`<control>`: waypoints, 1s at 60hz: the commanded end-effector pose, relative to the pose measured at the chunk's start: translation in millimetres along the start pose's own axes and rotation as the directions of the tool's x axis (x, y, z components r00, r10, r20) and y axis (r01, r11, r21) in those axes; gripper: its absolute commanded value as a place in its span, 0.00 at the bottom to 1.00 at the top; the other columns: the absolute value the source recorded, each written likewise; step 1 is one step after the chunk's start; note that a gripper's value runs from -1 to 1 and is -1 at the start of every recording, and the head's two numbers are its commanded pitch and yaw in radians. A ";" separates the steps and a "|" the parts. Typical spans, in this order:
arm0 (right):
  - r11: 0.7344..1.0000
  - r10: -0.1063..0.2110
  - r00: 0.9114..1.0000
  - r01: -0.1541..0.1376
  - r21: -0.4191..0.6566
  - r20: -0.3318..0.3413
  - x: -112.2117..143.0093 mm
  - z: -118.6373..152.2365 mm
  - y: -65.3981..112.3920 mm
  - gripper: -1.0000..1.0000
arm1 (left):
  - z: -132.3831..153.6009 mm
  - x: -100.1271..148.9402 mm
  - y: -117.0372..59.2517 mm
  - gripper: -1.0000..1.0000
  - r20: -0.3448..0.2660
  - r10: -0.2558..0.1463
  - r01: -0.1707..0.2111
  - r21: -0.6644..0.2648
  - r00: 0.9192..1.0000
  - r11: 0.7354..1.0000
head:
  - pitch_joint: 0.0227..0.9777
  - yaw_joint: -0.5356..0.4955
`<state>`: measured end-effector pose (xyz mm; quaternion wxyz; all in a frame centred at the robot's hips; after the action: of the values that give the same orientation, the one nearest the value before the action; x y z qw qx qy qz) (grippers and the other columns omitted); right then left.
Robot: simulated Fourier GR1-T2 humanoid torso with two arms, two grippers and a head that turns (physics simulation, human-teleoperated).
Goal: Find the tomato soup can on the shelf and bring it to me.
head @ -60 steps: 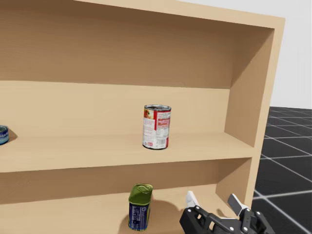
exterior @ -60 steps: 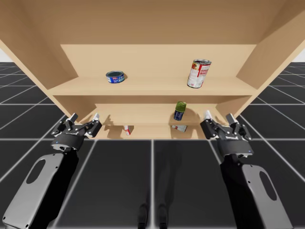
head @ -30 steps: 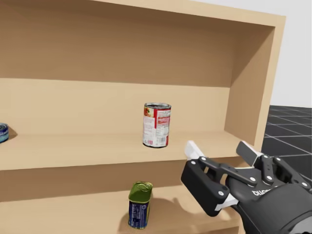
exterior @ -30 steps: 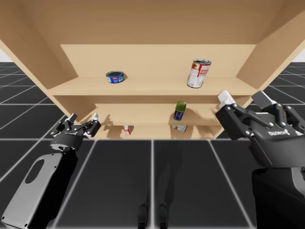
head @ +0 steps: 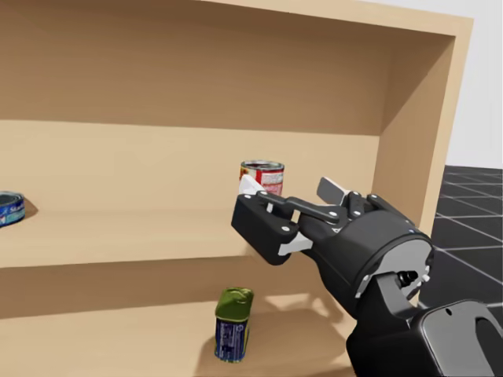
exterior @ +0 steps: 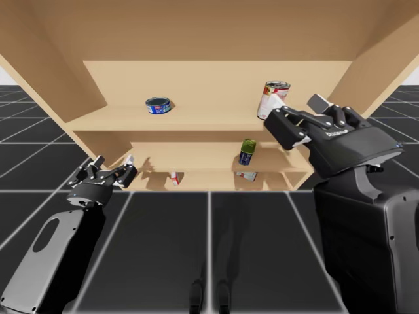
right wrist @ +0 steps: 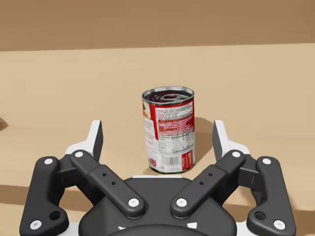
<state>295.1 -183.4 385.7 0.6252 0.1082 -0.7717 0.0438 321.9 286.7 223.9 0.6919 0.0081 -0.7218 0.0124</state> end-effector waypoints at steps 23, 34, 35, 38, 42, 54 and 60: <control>0.996 0.064 0.988 -0.072 -0.054 -0.142 -21.4 -65.3 -2.8 0.00 | 0.0 1.4 3.5 0.00 0.004 0.007 -0.007 0.005 1.000 1.000 | 0.26 0.26; 0.995 0.088 0.988 -0.094 -0.041 -0.129 -30.6 -71.4 -3.3 0.19 | -0.2 1.3 2.9 0.00 0.004 0.006 -0.006 0.002 1.000 1.000 | 0.26 0.27; 0.994 0.094 0.988 -0.100 -0.043 -0.126 -30.6 -71.1 -3.2 0.41 | -0.2 1.3 3.0 0.00 0.004 0.006 -0.006 0.002 1.000 1.000 | 0.26 0.27; 0.993 0.104 0.988 -0.110 -0.049 -0.113 -28.8 -69.1 -3.6 0.98 | -0.1 1.4 3.0 0.00 0.005 0.006 -0.006 0.003 1.000 1.000 | 0.26 0.27; 0.992 0.109 0.989 -0.115 -0.055 -0.104 -25.3 -65.7 -3.9 1.00 | -0.1 1.3 3.0 0.00 0.005 0.005 -0.005 0.002 1.000 1.000 | 0.26 0.27; 0.989 0.127 0.991 -0.129 -0.074 -0.036 -6.4 -43.8 -4.8 1.00 | -0.1 1.4 3.4 0.00 0.006 0.006 -0.006 0.004 1.000 1.000 | 0.25 0.27; 0.988 0.135 0.991 -0.133 -0.077 0.014 4.0 -23.8 -3.5 1.00 | -0.2 1.4 2.6 0.00 0.006 0.005 -0.005 0.004 1.000 1.000 | 0.25 0.27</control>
<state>337.3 -172.1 373.0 0.6525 0.0603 -0.7500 0.0898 321.8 289.5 225.1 0.6899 0.0073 -0.7237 0.0155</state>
